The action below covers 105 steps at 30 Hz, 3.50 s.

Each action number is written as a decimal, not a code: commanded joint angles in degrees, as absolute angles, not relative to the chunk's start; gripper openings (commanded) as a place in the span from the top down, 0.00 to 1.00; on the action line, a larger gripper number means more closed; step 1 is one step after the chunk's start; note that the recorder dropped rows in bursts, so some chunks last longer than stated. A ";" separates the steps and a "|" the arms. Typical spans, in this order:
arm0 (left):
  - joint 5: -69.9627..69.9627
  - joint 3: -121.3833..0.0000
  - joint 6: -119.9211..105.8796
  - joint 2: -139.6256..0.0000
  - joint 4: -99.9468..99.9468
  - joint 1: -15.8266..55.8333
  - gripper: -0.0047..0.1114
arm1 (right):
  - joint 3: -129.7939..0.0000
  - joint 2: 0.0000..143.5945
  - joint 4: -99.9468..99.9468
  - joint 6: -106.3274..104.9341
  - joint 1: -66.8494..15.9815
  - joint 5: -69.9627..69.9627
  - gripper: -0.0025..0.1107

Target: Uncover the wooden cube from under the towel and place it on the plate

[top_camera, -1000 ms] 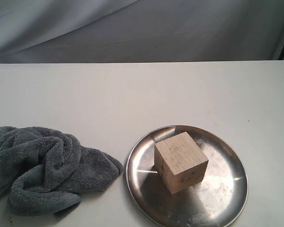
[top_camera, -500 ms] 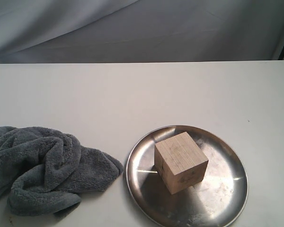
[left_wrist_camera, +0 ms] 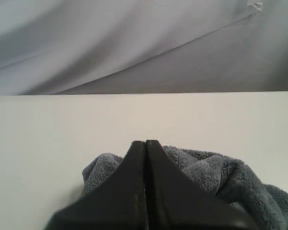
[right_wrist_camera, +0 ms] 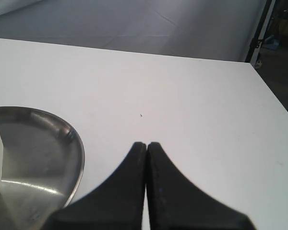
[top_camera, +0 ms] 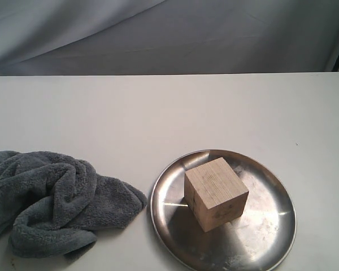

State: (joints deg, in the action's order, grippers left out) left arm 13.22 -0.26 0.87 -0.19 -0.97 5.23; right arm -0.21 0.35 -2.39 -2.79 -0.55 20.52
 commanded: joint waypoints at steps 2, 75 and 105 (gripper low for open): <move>15.33 0.00 1.44 0.00 -0.71 5.06 0.96 | 0.00 0.00 -2.12 -2.98 -0.66 19.99 0.98; 17.79 0.00 1.02 0.00 2.27 1.59 0.96 | 0.00 0.00 -2.12 -2.98 -0.66 19.99 0.98; 17.79 0.00 1.13 0.00 2.27 1.59 0.96 | 0.00 0.00 -2.12 -2.98 -0.66 19.99 0.98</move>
State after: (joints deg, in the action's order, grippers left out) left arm 18.55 -0.26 0.87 -0.19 2.11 1.31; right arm -0.21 0.35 -2.39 -2.79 -0.55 20.52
